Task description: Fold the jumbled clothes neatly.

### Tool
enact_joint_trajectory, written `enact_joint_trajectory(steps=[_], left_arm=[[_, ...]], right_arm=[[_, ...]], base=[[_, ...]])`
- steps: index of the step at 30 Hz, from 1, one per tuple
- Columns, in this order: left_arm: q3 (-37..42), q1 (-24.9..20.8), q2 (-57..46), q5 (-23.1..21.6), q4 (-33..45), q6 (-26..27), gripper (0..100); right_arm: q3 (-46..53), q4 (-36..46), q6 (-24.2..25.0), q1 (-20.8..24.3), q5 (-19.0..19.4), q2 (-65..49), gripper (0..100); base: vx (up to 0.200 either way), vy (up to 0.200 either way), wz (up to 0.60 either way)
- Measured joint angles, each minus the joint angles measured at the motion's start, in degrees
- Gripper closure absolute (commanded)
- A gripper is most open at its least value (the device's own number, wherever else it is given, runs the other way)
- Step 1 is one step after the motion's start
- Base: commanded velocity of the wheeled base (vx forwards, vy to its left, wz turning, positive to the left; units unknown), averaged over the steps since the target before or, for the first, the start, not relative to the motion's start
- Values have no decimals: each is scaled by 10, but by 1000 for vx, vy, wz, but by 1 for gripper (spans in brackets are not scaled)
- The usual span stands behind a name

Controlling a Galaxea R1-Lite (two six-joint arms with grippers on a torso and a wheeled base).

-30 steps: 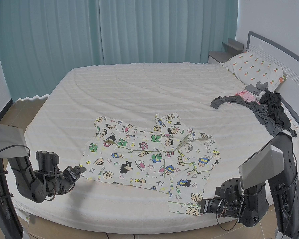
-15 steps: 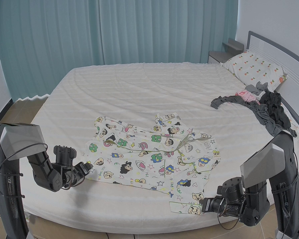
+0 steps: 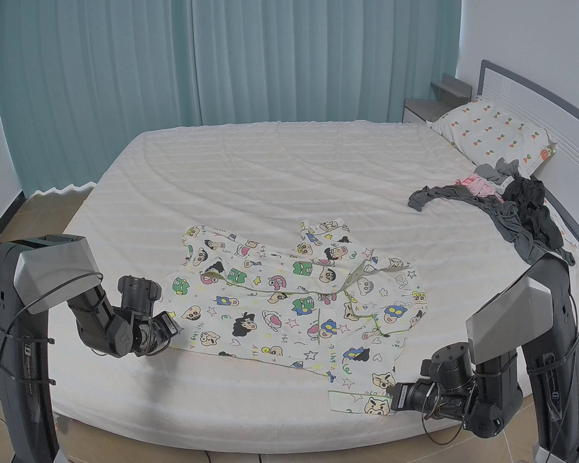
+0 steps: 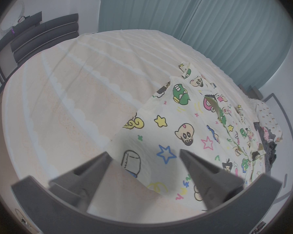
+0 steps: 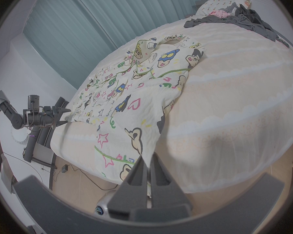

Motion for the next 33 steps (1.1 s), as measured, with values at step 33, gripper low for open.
enact_joint_trajectory(steps=[33], left_arm=[[80,-4,-88,4,136,3,100]], right_arm=[[121,0,-69,-18,5,-58,100]], base=[[0,0,0]])
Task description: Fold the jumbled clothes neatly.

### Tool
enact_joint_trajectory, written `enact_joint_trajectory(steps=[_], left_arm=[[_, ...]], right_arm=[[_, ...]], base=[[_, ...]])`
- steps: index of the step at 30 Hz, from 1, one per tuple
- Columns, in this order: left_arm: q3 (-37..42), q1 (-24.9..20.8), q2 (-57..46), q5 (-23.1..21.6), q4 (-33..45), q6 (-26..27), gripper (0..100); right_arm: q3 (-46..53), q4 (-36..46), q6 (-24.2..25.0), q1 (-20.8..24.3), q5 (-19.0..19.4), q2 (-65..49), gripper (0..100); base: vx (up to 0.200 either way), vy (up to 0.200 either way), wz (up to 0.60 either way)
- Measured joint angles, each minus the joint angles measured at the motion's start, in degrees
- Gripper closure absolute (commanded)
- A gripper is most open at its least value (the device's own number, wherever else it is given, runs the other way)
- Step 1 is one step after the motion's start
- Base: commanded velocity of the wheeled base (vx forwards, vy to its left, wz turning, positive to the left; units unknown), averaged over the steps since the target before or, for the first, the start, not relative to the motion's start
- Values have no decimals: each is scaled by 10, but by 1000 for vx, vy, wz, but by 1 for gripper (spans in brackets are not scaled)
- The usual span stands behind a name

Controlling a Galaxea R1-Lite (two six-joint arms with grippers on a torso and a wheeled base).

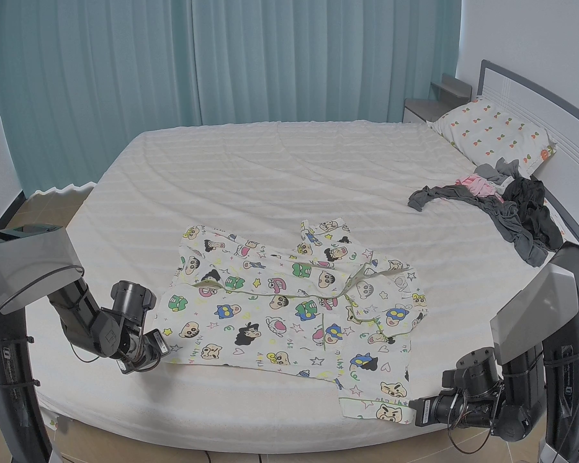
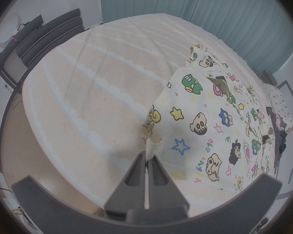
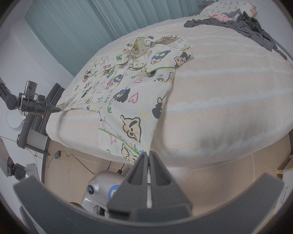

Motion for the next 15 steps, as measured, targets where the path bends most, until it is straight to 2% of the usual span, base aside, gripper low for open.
enact_joint_trajectory(steps=[7,15], left_arm=[[59,-2,-15,-1,1,14,100],[74,-5,-26,-1,-3,19,100]], right_arm=[[1,1,-4,7,-2,0,100],[1,0,-5,11,-2,5,100]], base=[[0,0,0],[0,0,0]])
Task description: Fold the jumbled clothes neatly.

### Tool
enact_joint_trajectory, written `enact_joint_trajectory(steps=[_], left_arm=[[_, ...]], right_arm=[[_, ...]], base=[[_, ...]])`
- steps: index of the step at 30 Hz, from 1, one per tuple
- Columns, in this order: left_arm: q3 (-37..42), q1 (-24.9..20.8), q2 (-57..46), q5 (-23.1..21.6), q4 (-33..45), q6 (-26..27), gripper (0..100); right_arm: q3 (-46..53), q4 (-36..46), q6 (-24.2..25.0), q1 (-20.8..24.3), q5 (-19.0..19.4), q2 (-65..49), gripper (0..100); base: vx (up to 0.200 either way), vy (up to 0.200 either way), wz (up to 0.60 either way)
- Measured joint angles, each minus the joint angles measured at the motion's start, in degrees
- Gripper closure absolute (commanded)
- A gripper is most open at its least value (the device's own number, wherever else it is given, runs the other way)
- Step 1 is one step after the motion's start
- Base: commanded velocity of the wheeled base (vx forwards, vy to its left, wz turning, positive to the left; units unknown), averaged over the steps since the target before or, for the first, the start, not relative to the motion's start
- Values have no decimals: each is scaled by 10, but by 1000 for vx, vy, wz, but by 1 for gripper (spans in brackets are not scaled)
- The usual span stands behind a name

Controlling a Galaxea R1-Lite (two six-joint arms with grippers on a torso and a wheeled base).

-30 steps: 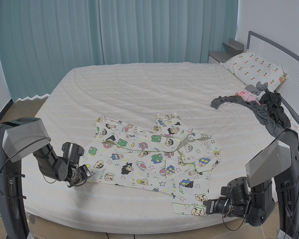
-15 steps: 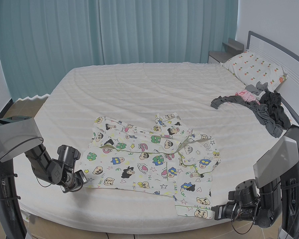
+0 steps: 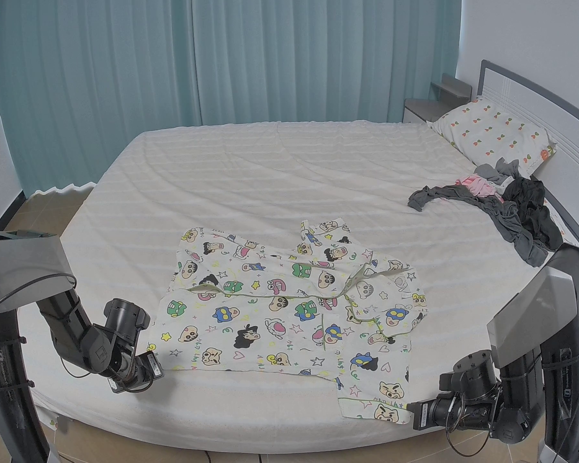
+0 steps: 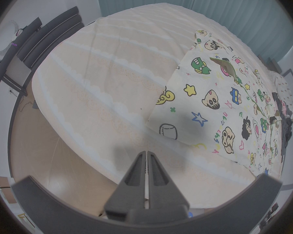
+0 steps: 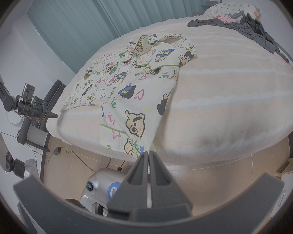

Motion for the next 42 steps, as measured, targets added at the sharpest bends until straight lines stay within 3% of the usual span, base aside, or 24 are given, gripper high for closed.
enact_joint_trajectory(steps=[1,17,24,25,35,36,42], left_arm=[[-1,0,-1,0,-1,0,100],[0,17,-20,-28,-3,1,100],[-9,48,-27,-55,-13,28,100],[-13,51,-27,-57,-16,29,100],[-36,57,-11,-57,-17,63,100],[-38,57,-8,-57,-17,66,0],[-41,58,3,-60,-17,77,0]], right_arm=[[0,0,0,-1,0,1,0],[-66,0,1,-3,5,24,0],[-107,2,1,6,35,45,0],[-112,3,1,7,36,47,100],[-121,0,13,1,34,65,100],[-121,0,14,1,33,67,100],[-112,0,16,1,33,73,100]], base=[[0,0,0],[0,0,0],[0,0,0],[0,0,0],[0,0,0],[0,0,0],[0,0,0]])
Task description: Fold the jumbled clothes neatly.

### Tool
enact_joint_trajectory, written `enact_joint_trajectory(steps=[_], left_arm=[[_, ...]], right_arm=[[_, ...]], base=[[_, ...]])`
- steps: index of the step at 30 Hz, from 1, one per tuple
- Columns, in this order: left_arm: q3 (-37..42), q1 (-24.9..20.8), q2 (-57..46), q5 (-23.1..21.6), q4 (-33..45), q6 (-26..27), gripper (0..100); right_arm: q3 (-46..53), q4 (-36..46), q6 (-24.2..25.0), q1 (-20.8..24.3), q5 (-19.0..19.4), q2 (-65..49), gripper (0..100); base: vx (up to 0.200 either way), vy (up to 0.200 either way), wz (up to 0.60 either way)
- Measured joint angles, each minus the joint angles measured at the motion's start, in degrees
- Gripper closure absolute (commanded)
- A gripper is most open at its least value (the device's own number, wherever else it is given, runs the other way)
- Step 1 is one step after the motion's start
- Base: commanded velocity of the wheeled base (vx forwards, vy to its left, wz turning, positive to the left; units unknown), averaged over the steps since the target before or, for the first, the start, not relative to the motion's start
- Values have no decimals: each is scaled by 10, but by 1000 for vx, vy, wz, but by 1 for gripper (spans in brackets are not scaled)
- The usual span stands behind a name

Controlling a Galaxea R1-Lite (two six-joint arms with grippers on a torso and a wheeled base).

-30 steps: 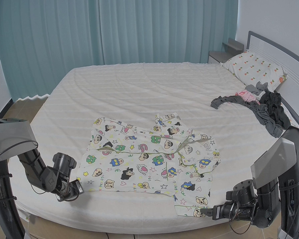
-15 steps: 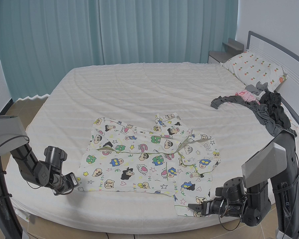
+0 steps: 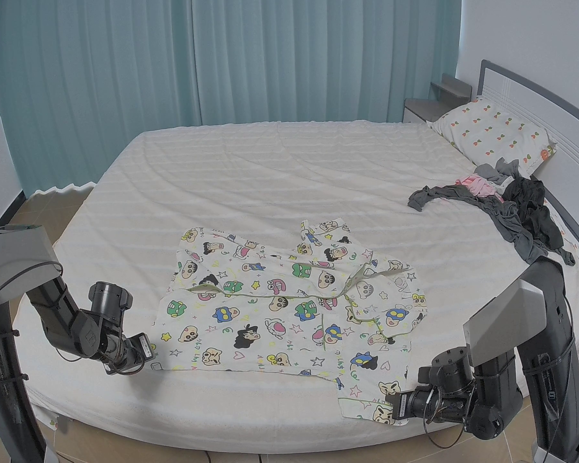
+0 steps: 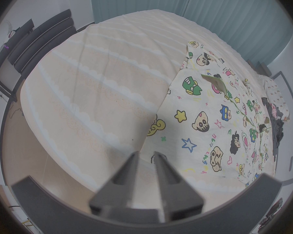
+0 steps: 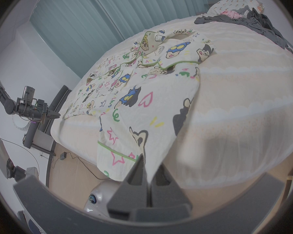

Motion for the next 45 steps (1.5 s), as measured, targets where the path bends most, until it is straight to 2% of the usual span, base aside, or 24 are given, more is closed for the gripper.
enact_joint_trajectory(steps=[7,18,21,22,28,35,45], left_arm=[[-6,-5,16,-1,-16,50,0],[-39,-48,58,18,-34,51,0],[-42,-57,65,39,-35,50,0],[-43,-59,68,45,-35,49,100],[-48,-63,75,48,-35,45,100],[-64,-63,77,53,-36,1,100],[-56,-62,71,57,-33,-1,100]], right_arm=[[2,0,0,1,0,1,100],[5,0,0,1,-1,-2,100],[5,0,0,1,-1,-3,100],[6,0,0,1,-1,-4,100],[8,0,0,0,-1,-5,100],[14,0,0,0,0,-6,100],[36,0,-1,1,1,-18,100]], base=[[0,0,0],[0,0,0],[0,0,0],[0,0,0],[0,0,0],[0,0,0],[0,0,0]])
